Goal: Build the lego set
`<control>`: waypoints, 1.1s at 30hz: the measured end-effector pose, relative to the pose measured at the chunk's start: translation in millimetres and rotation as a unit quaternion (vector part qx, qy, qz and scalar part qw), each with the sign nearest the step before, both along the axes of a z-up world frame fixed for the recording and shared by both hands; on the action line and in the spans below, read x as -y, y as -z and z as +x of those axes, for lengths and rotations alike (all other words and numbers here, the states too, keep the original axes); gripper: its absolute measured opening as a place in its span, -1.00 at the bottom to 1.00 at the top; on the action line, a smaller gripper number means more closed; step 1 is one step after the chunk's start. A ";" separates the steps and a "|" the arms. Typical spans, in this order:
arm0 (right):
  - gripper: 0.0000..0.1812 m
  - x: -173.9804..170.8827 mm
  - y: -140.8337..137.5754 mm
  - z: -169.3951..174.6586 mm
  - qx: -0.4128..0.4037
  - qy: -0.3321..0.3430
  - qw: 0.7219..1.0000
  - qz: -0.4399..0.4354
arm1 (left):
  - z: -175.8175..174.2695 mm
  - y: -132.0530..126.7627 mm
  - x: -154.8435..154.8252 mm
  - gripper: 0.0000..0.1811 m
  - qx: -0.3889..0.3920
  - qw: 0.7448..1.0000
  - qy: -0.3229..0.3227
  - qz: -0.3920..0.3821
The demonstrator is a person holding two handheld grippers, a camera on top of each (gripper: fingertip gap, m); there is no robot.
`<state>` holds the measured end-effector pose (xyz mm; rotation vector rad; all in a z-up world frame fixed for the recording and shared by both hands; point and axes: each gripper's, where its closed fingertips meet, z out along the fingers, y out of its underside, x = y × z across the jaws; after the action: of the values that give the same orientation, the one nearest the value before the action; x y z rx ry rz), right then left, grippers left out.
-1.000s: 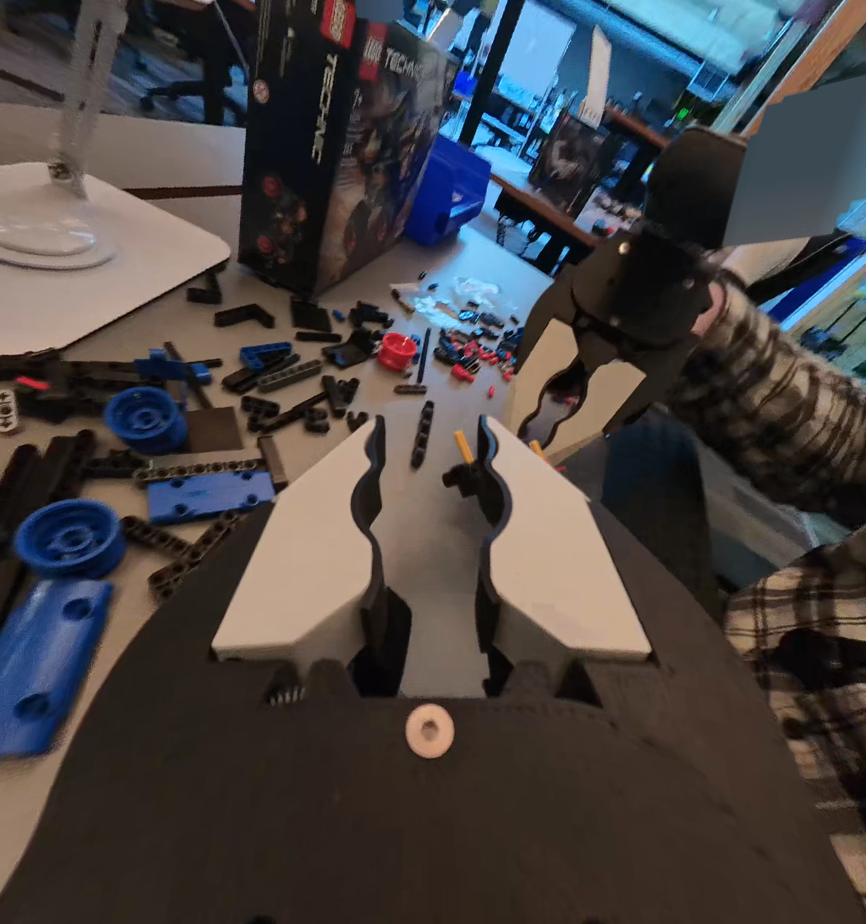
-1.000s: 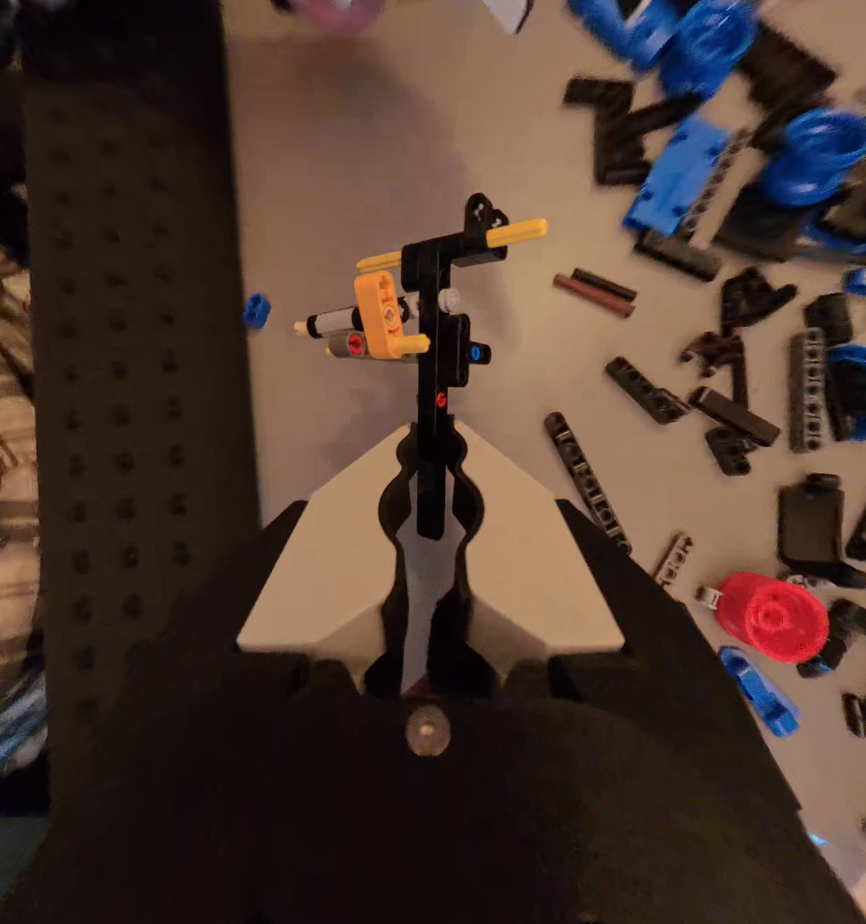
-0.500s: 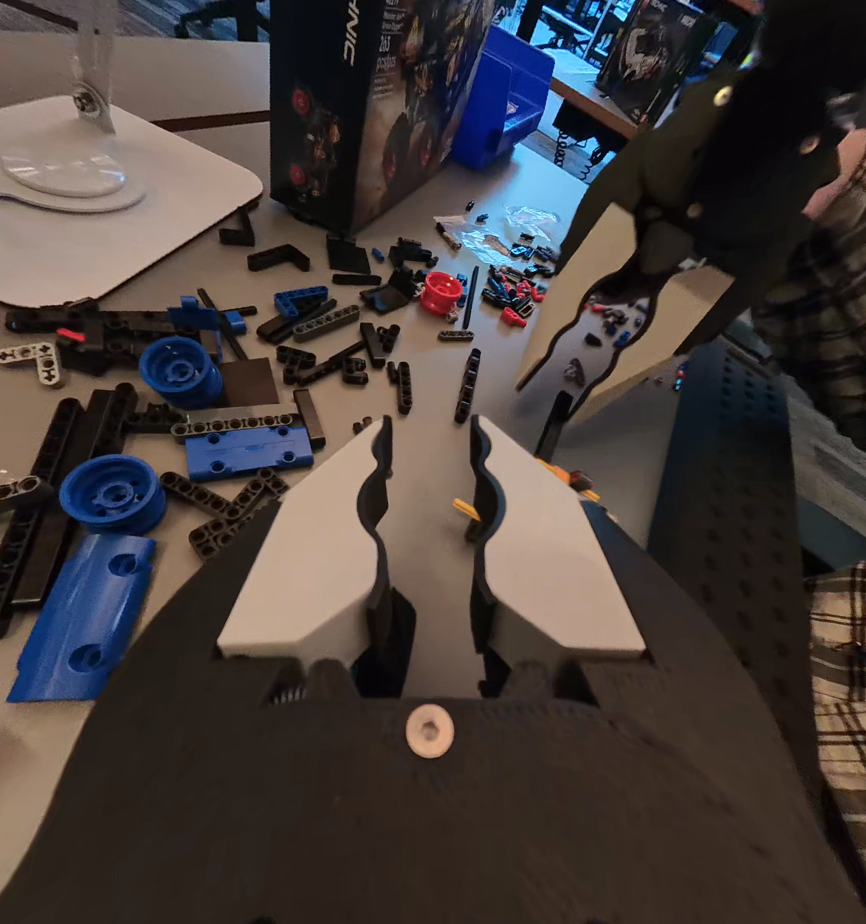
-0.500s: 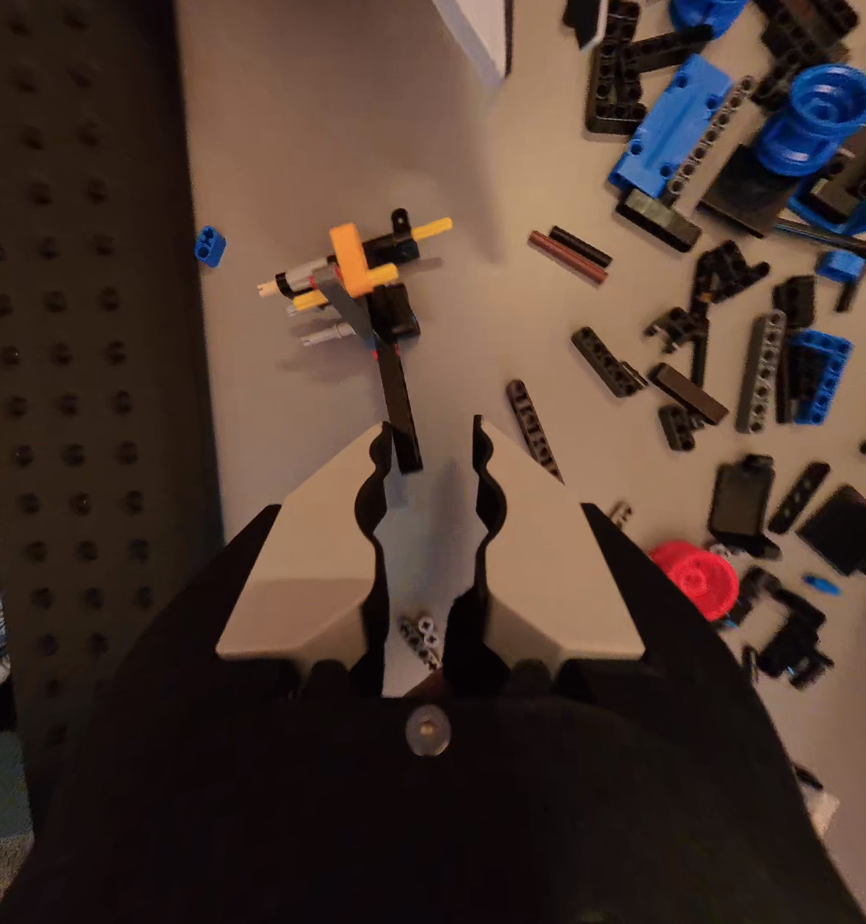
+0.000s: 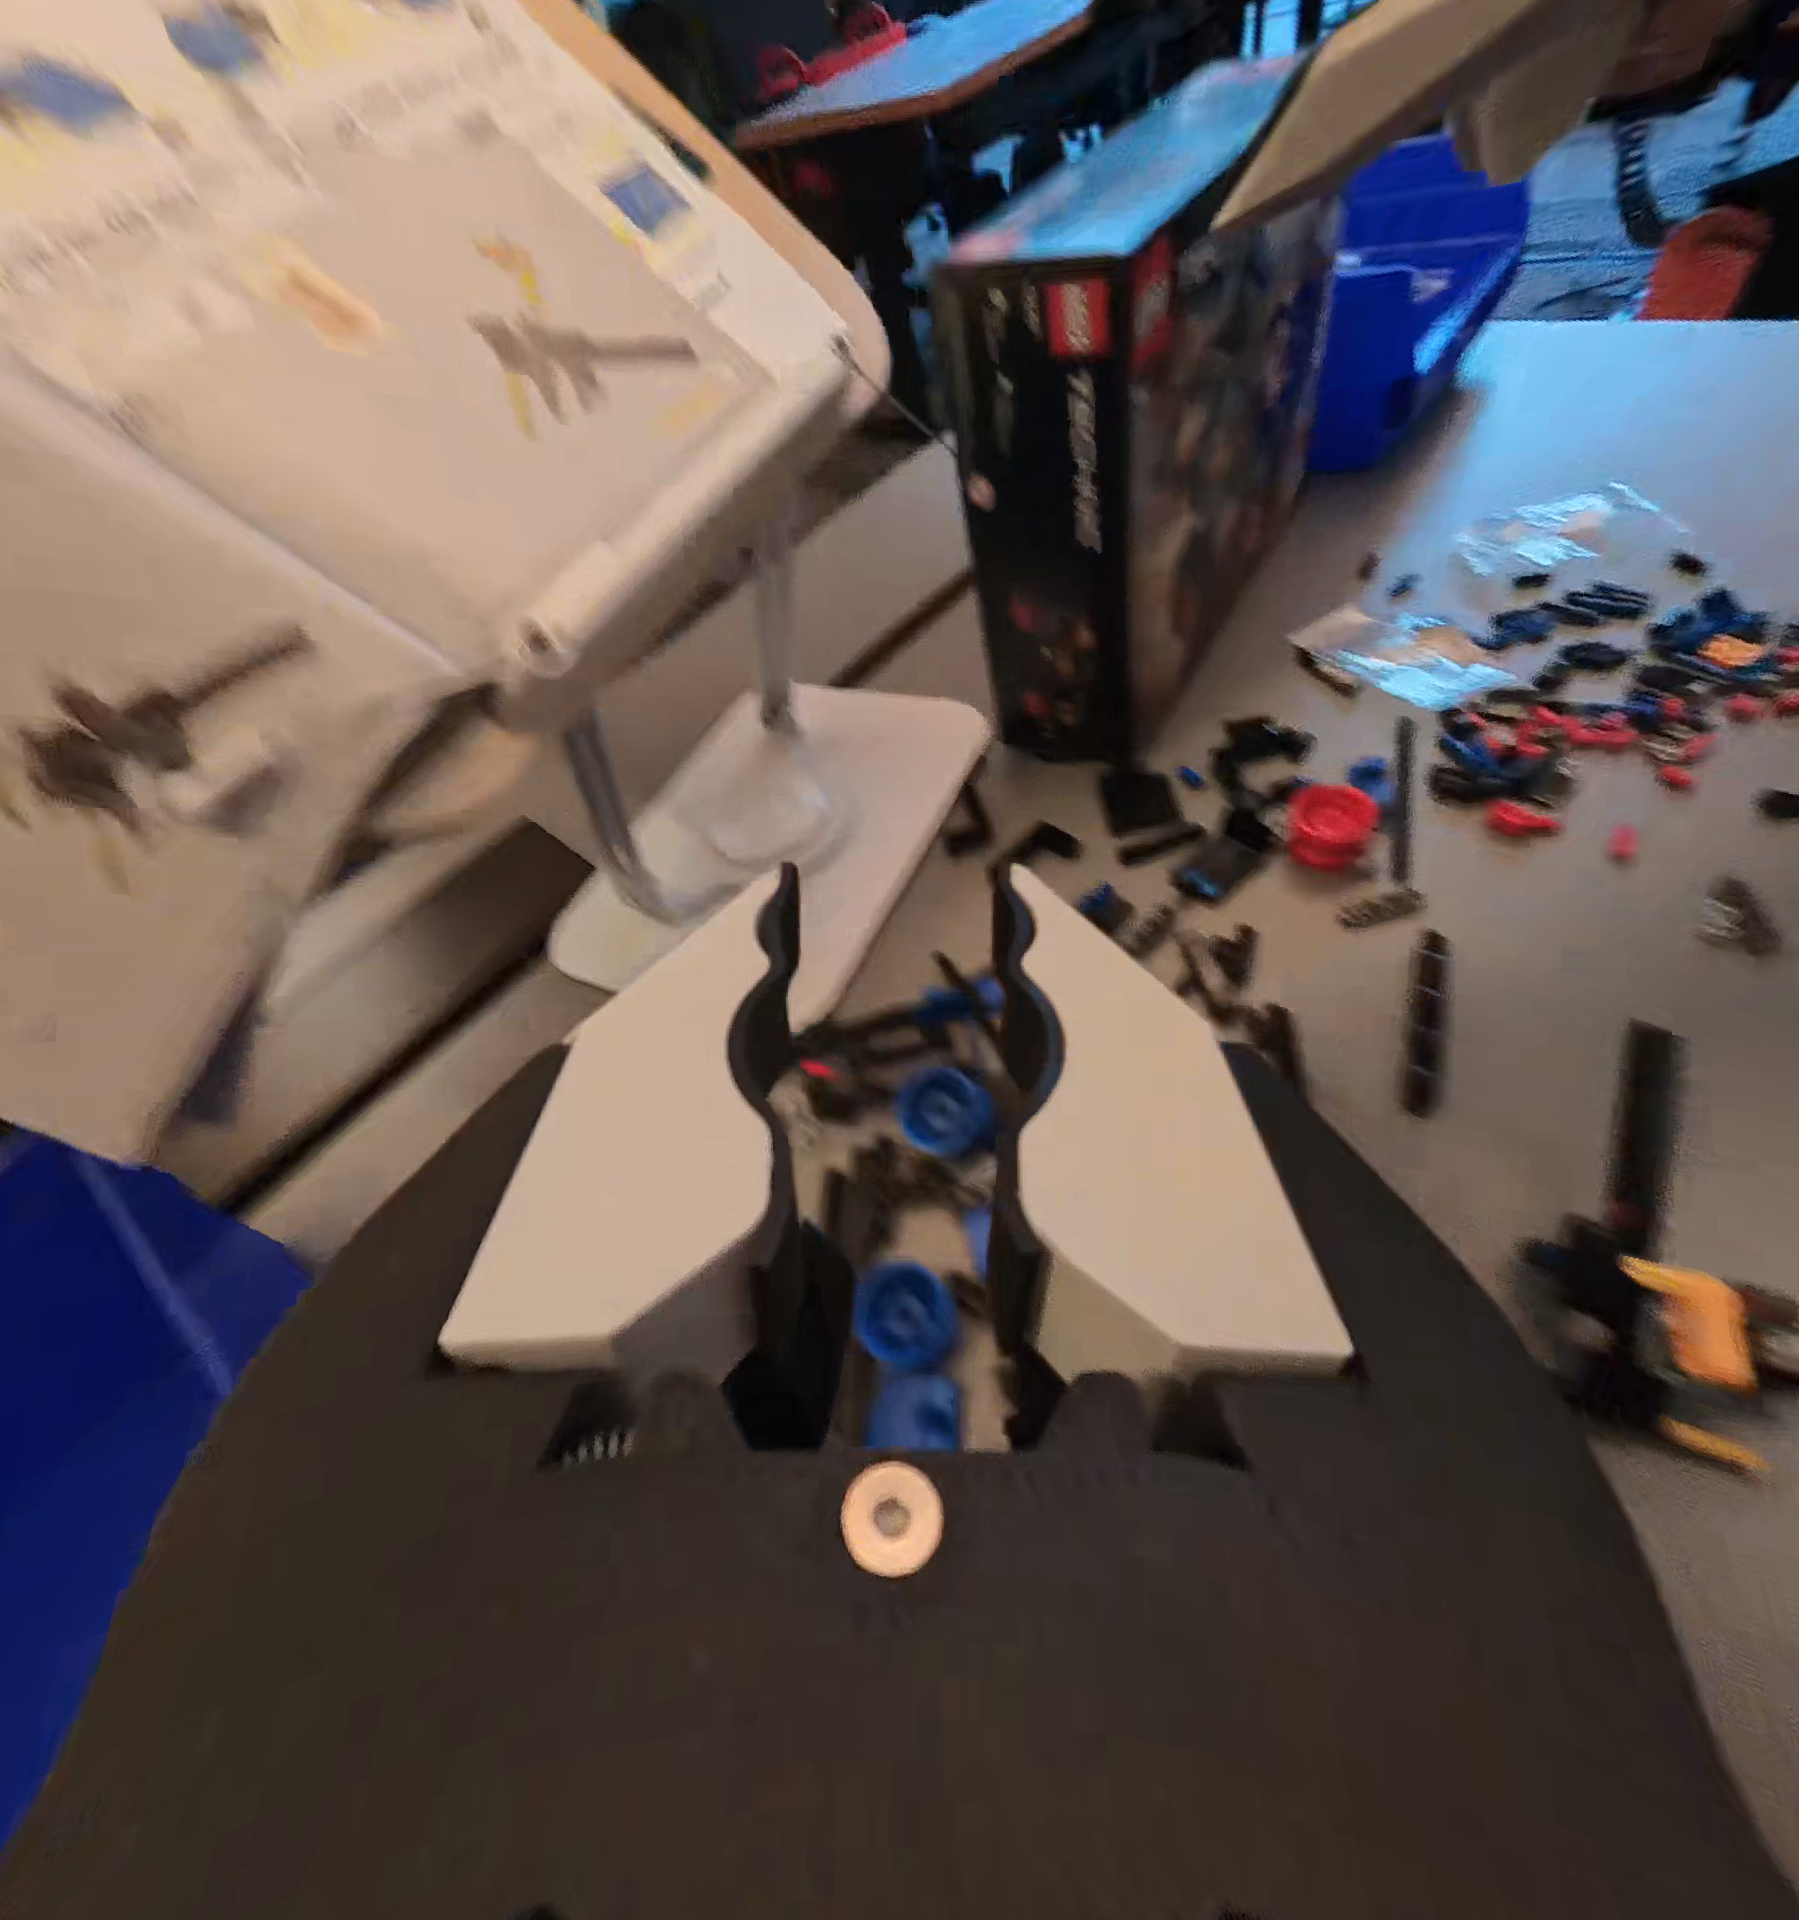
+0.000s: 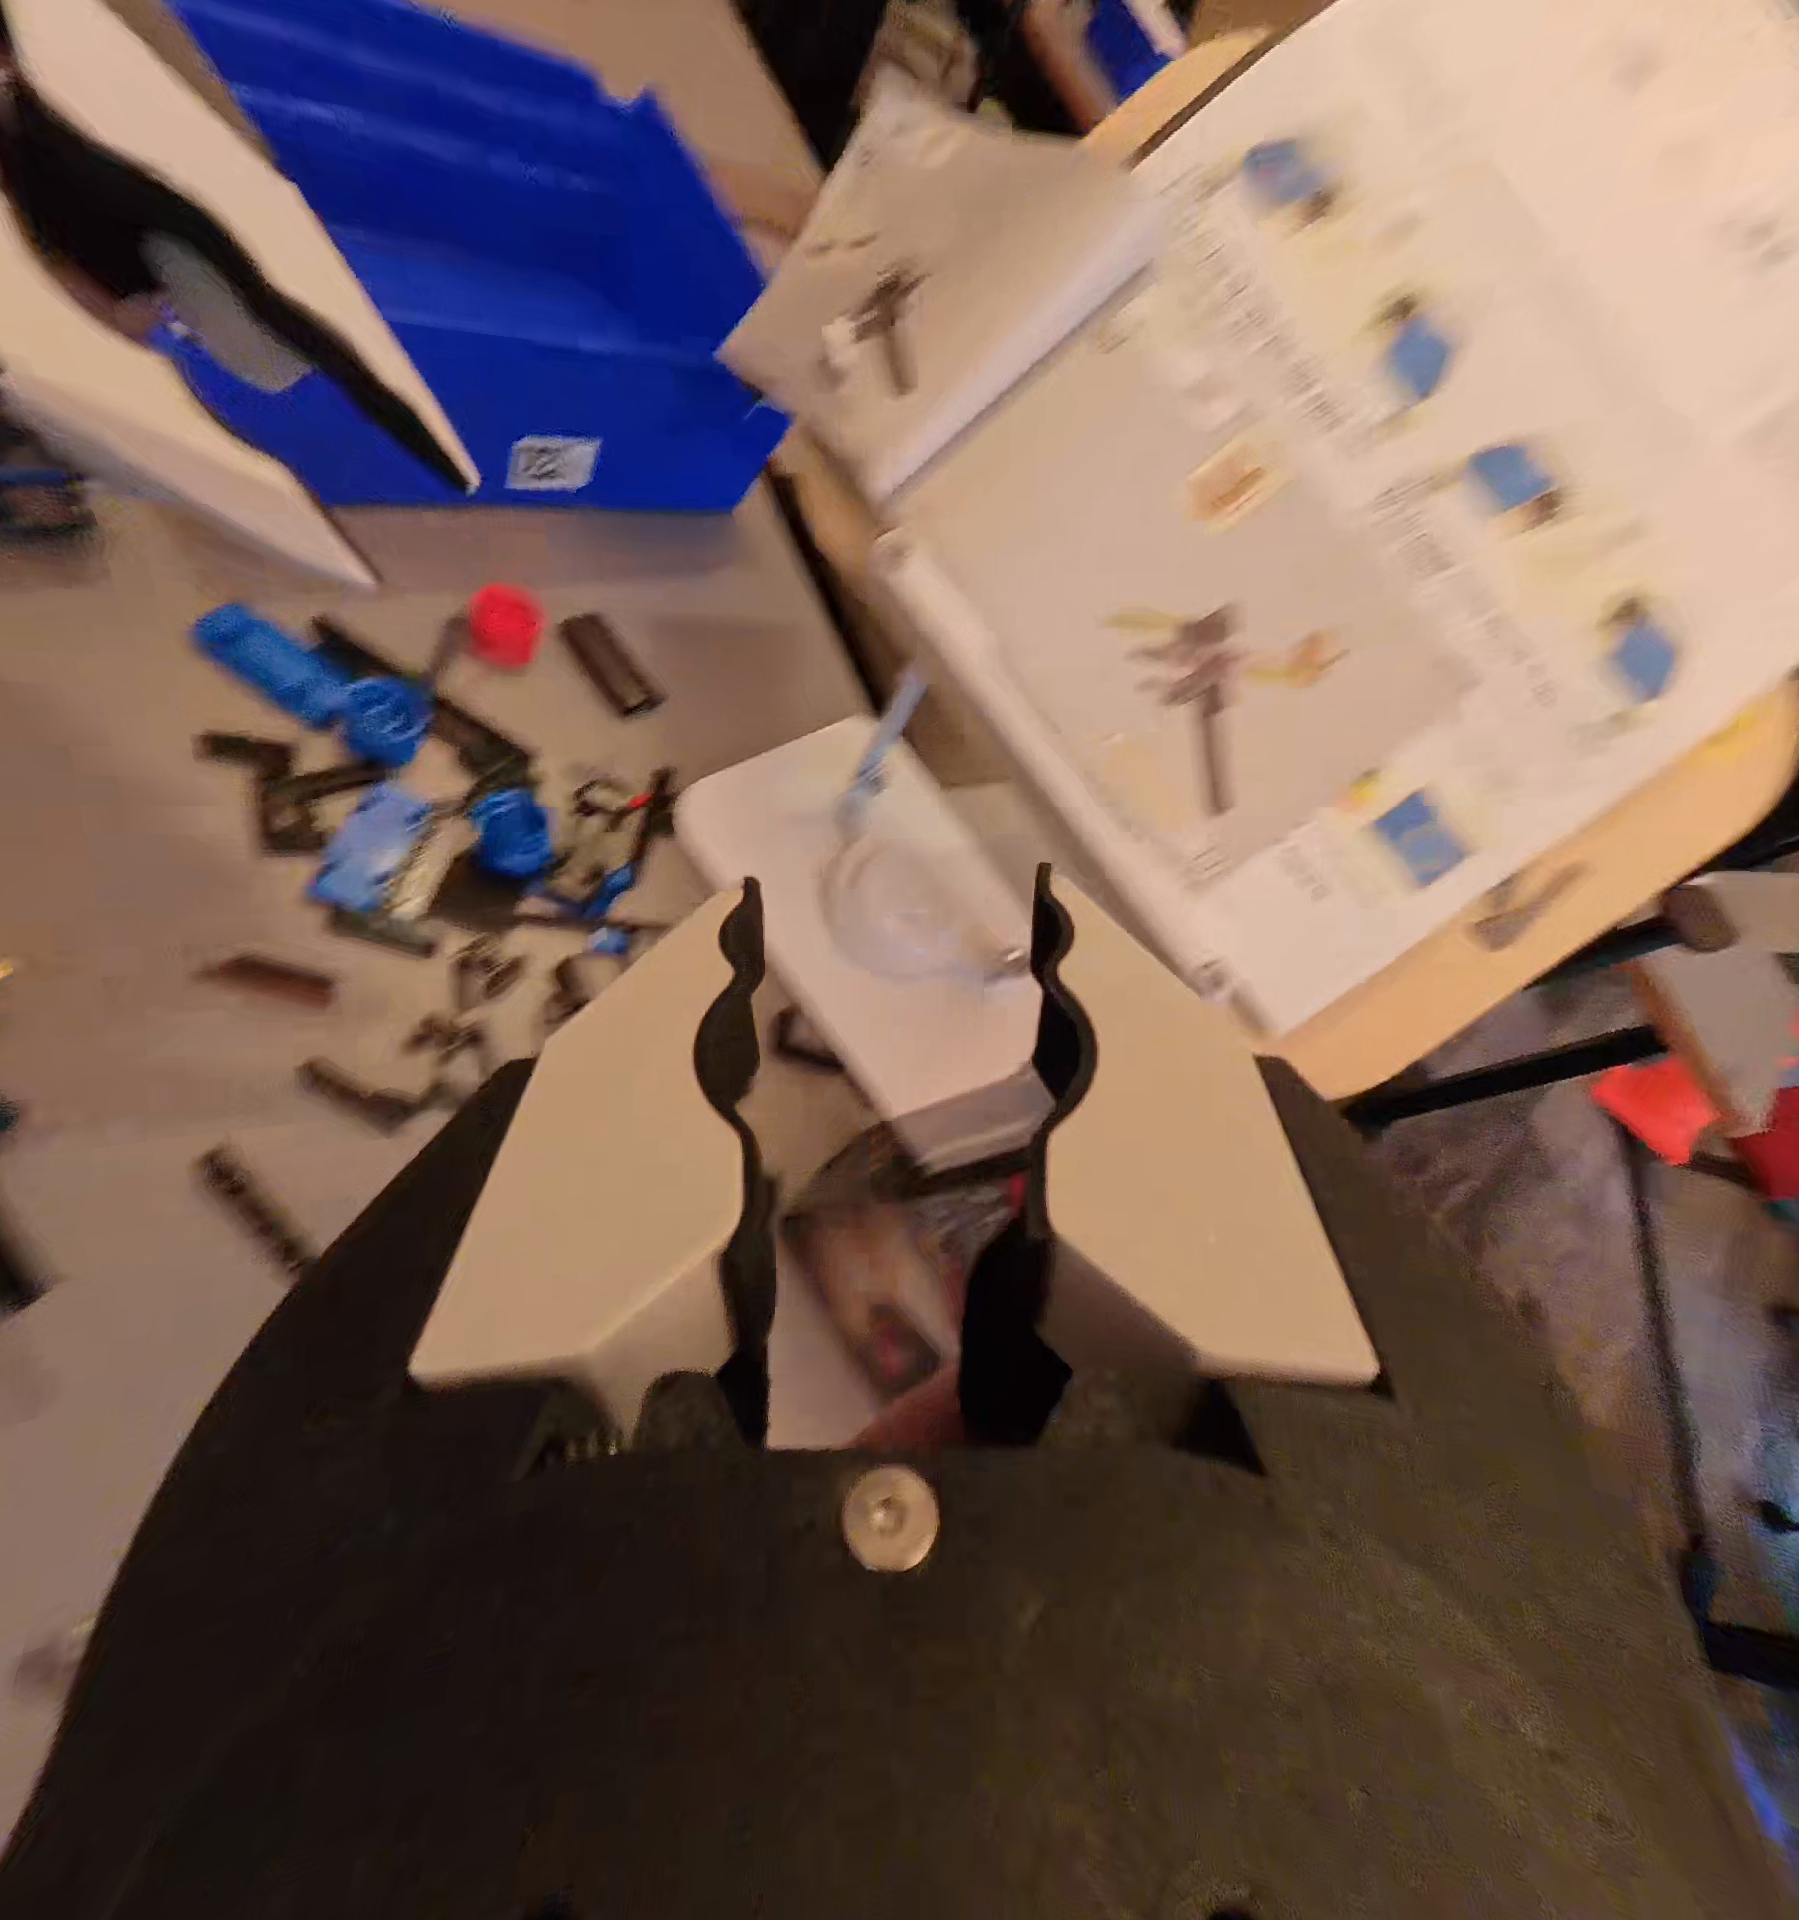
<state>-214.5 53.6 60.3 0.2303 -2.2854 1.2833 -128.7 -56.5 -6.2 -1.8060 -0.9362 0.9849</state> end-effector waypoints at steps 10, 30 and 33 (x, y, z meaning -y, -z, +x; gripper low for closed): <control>-0.12 93.2 -34.8 -188.2 -0.041 0.046 0.998 0.011 | -133.7 -55.0 75.8 -0.53 -0.058 0.990 -0.121 -0.047; -0.31 115.6 -0.8 -185.9 0.001 -0.005 0.998 0.068 | -107.5 -7.8 83.9 -0.62 0.077 0.990 -0.066 -0.095; -0.33 117.5 -5.6 -185.7 -0.006 -0.006 0.998 0.059 | -99.8 2.9 80.8 -0.70 0.113 0.987 -0.050 -0.104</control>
<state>-400.2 -63.9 65.9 0.2919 -2.3550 1.1508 -228.6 -137.3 -9.1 -2.0950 -1.1056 0.9841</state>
